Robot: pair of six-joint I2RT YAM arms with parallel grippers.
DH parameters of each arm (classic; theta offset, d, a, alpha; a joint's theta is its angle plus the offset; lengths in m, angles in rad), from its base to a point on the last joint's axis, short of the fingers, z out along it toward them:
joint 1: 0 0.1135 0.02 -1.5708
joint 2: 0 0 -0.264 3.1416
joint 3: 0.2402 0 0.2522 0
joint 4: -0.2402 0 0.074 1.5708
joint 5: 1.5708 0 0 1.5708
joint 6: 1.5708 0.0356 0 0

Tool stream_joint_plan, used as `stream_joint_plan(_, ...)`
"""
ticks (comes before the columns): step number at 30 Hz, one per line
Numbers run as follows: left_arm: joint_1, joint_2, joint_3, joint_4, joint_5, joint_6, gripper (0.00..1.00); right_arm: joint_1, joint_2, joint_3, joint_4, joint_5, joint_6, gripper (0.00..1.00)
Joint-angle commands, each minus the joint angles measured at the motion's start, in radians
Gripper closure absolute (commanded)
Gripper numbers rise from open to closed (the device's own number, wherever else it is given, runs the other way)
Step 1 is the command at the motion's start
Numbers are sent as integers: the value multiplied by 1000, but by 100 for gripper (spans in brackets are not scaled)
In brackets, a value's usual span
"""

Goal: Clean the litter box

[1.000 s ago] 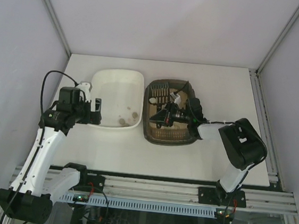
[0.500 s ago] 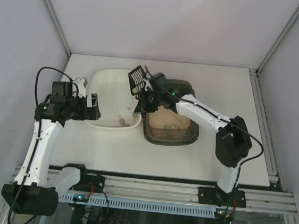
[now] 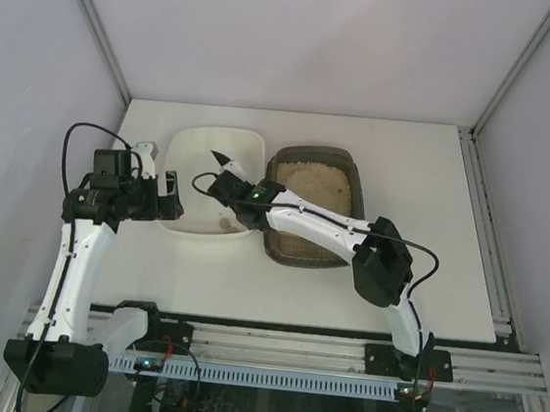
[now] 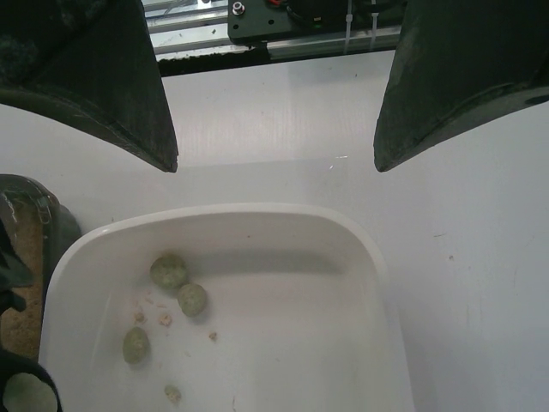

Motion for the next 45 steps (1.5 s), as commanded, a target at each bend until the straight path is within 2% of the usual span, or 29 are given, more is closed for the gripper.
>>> stream_joint_plan(1, 9, -22, 45, 21, -6, -7, 0, 12, -35, 23, 63, 215, -126, 100)
stream_joint_plan(8, 9, -35, 40, 31, -19, -16, 0, 29, -93, -105, 292, 212, -343, 100)
stream_joint_plan(10, 9, -34, 38, 31, -20, -18, 0, 17, -97, -104, 306, 224, -343, 100)
stream_joint_plan(12, 9, -34, 36, 30, -29, -22, 0, -5, -130, -108, 307, 195, -285, 100)
stream_joint_plan(15, -14, -31, 68, 9, -82, -43, 0, -71, -265, -142, 303, 50, -138, 100)
stream_joint_plan(17, -115, -27, 105, 8, -161, -47, 0, -109, -375, -185, 301, -27, -34, 100)
stream_joint_plan(19, -261, -5, 145, 27, -251, -53, 0, -134, -507, -266, 327, -55, 44, 100)
stream_joint_plan(20, -347, 26, 175, 30, -279, -64, 0, -143, -568, -318, 346, -52, 73, 100)
stream_joint_plan(21, -381, 66, 210, 38, -282, -88, 0, -156, -635, -362, 355, -48, 103, 100)
stream_joint_plan(26, -427, 324, 373, 87, -118, -345, 0, -278, -911, -552, 346, -97, 227, 100)
stream_joint_plan(30, -522, 537, 578, 92, -263, -428, 1, -331, -1052, -665, 310, -95, 287, 100)
stream_joint_plan(34, -601, 713, 712, 70, -301, -560, 0, -350, -1162, -752, 268, -72, 337, 100)
stream_joint_plan(38, -645, 838, 768, 135, -323, -579, 0, -375, -1233, -808, 252, -72, 354, 100)
stream_joint_plan(42, -680, 981, 918, 72, -434, -561, 0, -400, -1254, -828, 246, -77, 356, 100)
stream_joint_plan(45, -680, 1055, 971, 60, -502, -550, 0, -410, -1258, -840, 257, -76, 348, 100)
